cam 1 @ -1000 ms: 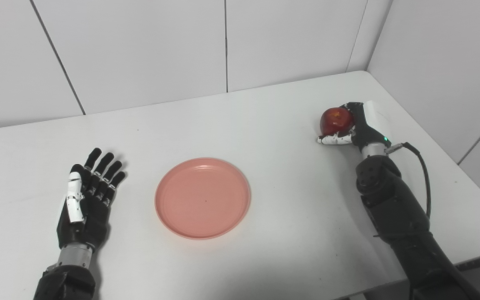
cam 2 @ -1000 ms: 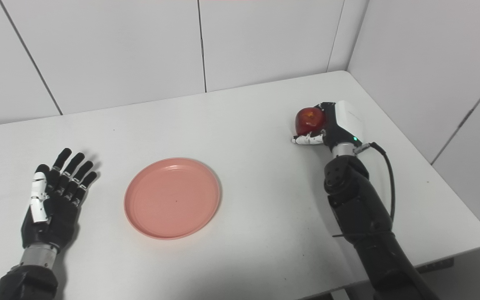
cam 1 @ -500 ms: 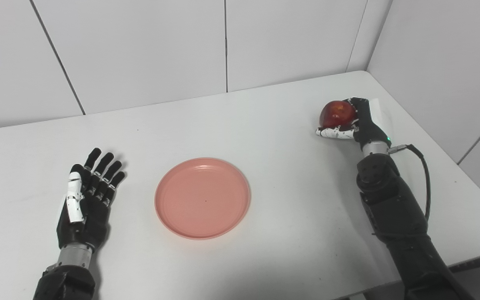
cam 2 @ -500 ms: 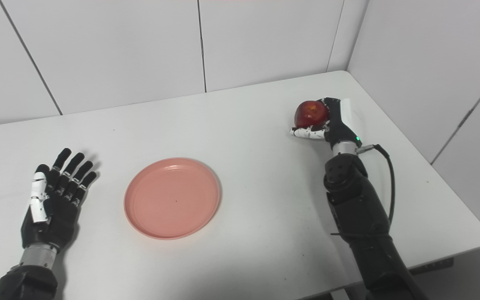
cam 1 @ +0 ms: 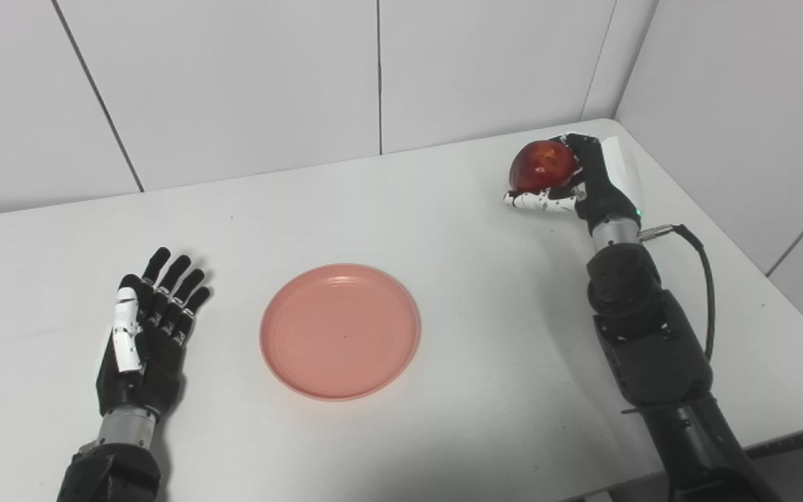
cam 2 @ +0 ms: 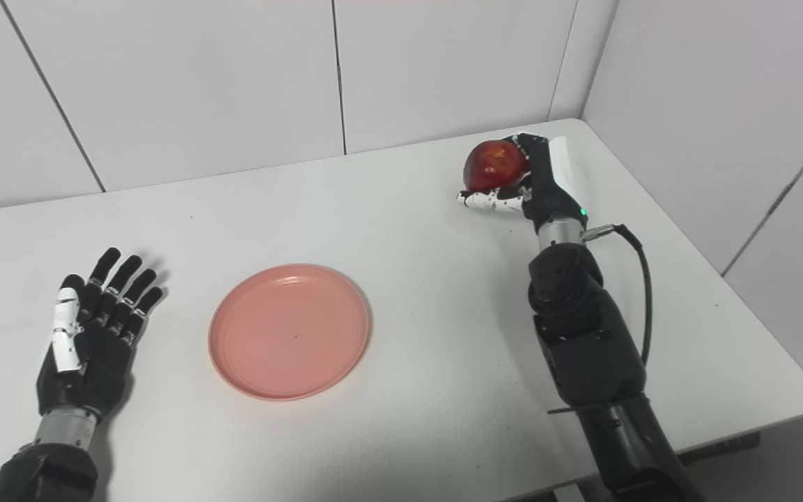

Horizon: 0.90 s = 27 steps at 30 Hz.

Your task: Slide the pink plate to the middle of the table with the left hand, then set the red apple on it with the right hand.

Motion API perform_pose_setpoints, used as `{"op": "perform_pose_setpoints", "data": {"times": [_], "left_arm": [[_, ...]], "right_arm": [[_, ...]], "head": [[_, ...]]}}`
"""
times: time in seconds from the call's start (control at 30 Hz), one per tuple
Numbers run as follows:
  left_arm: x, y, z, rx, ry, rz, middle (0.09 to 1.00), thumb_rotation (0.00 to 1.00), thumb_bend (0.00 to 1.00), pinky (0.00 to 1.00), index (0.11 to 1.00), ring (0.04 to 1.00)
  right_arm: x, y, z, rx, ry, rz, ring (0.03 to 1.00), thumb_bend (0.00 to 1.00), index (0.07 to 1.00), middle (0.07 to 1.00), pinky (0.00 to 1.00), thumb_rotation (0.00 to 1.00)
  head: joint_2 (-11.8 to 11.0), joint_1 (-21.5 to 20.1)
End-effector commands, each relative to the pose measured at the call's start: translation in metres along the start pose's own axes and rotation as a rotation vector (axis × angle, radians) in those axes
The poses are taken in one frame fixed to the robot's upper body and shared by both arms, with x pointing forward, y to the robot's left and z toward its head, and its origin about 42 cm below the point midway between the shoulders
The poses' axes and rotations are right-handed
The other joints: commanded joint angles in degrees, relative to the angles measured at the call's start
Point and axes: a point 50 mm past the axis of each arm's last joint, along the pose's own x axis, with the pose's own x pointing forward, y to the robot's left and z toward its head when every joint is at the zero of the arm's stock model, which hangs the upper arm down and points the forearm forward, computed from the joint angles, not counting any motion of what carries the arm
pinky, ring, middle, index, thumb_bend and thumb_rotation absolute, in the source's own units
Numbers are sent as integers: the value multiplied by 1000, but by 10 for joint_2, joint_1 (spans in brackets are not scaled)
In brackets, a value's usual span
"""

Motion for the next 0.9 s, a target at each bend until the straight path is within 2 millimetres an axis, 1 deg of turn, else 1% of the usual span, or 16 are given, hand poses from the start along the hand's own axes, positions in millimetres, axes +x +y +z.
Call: {"op": "perform_pose_setpoints", "data": {"times": [0.0, 0.07, 0.2, 0.27, 0.3, 0.33, 0.43, 0.53, 0.6, 0.63, 0.77, 0.87], "left_arm": [[-7, 1, -13, 0, 55, 33, 905, 1000, 365, 902, 898, 891], [-7, 1, -14, 3, 54, 34, 904, 1000, 370, 902, 896, 891], [-8, -2, -14, 7, 52, 38, 900, 1000, 376, 900, 892, 888], [-8, -4, -15, 7, 51, 40, 902, 1000, 375, 902, 895, 889], [-8, -5, -15, 8, 50, 43, 899, 1000, 373, 898, 893, 886], [-8, -7, -15, 9, 50, 47, 896, 1000, 372, 892, 892, 883], [-9, -11, -14, 15, 49, 51, 894, 1000, 372, 889, 891, 881], [-9, -13, -15, 12, 46, 50, 895, 1000, 372, 889, 890, 882], [-9, -14, -15, 12, 45, 48, 901, 1000, 378, 893, 895, 886], [-10, -15, -15, 13, 45, 48, 902, 1000, 379, 894, 895, 887], [-10, -20, -15, 5, 41, 51, 905, 1000, 383, 898, 895, 891], [-10, -22, -15, 8, 39, 53, 904, 1000, 383, 897, 894, 890]], "right_arm": [[8, -9, 30, 5, -98, -28, 474, 512, 487, 512, 400, 133], [3, -3, 40, 7, -121, -5, 470, 512, 487, 510, 398, 133], [-2, 6, 53, 7, -163, 33, 475, 513, 487, 514, 402, 133], [-4, 11, 60, 17, -187, 59, 477, 513, 487, 516, 408, 133], [-6, 15, 64, 25, -196, 72, 472, 513, 487, 512, 403, 133], [-8, 17, 67, 29, -207, 82, 454, 514, 487, 503, 378, 133], [-11, 25, 76, 50, -243, 109, 415, 514, 487, 495, 325, 132], [-14, 33, 84, 58, -264, 127, 431, 515, 486, 498, 348, 131], [-17, 41, 92, 65, -272, 147, 463, 515, 486, 507, 393, 134], [-18, 44, 95, 70, -278, 156, 467, 515, 486, 509, 399, 134], [-25, 58, 106, 88, -309, 192, 461, 515, 486, 510, 391, 133], [-29, 66, 112, 98, -317, 210, 456, 515, 486, 506, 385, 132]], "head": [[0, 3], [0, 6], [1, 14], [1, 24], [1, 24], [1, 32], [2, 37], [3, 47], [5, 54], [5, 54], [9, 77], [10, 82]]}}
